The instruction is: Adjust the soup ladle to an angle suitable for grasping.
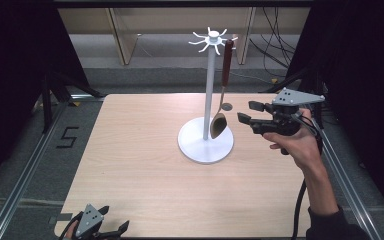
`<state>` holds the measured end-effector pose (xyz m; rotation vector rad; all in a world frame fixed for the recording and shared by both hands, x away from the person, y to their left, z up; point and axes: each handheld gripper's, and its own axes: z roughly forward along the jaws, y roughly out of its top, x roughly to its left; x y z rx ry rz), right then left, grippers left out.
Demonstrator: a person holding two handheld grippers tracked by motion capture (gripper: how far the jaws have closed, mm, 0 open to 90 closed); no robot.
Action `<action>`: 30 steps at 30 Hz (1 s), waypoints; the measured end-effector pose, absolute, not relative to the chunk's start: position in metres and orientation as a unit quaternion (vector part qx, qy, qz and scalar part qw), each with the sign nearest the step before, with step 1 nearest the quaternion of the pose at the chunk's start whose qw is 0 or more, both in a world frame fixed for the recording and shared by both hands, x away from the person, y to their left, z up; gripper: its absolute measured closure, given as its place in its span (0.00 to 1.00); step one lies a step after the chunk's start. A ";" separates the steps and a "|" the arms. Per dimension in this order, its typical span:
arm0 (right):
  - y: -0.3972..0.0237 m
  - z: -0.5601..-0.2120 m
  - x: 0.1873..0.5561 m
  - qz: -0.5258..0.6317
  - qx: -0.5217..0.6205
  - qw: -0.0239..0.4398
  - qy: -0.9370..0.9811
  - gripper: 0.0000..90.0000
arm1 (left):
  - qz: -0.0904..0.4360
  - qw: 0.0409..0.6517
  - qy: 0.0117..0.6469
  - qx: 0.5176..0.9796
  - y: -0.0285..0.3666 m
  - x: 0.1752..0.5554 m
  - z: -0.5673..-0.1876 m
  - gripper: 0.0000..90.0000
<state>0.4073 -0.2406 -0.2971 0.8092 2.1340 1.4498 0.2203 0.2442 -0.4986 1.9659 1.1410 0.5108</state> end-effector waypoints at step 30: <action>-0.246 -0.371 0.401 0.492 0.308 0.169 0.797 0.45 | 0.196 0.400 0.454 0.772 0.242 0.223 -0.499 0.19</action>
